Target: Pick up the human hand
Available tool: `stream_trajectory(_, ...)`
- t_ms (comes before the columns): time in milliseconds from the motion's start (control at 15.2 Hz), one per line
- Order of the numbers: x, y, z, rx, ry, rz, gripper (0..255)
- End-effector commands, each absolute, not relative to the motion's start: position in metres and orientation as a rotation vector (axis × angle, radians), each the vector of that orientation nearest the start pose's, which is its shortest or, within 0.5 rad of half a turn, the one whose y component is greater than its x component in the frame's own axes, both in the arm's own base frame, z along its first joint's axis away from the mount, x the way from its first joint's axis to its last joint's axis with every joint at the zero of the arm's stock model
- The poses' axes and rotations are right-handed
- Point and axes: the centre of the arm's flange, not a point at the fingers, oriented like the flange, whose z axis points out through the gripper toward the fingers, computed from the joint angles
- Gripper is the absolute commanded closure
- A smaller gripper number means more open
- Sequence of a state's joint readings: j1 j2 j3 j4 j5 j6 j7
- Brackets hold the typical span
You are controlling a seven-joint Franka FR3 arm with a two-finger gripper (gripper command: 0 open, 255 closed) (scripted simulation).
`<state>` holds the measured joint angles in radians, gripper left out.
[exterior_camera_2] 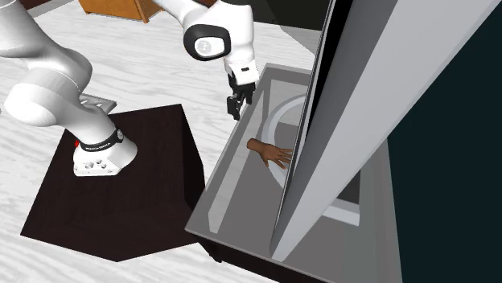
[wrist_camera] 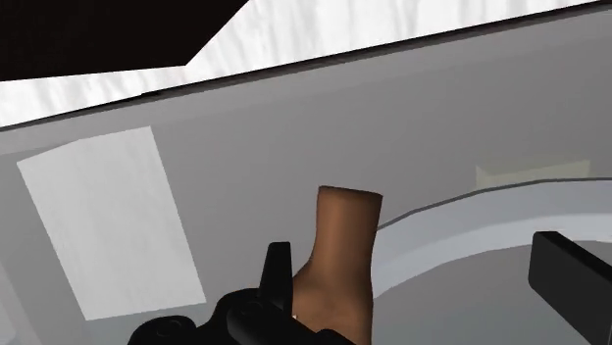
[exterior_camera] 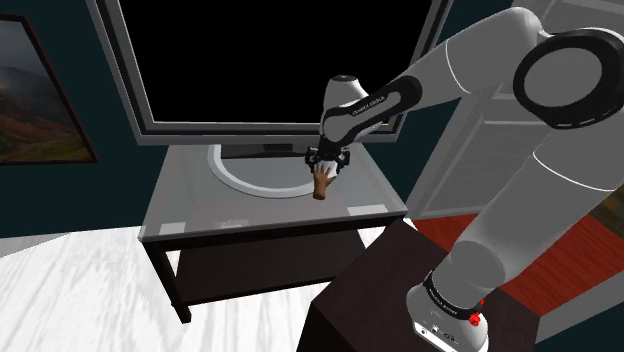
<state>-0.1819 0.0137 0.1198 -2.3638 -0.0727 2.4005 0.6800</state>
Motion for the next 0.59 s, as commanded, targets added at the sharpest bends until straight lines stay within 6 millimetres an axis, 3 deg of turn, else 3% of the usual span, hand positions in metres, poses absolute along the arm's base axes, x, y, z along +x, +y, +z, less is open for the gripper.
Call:
stream_trajectory(0,0.512,-0.044,0.304,-2.97,1.166,-0.071,0)
stream_trajectory(528,0.56,-0.093,0.229,-2.856,1.51,-0.116,0)
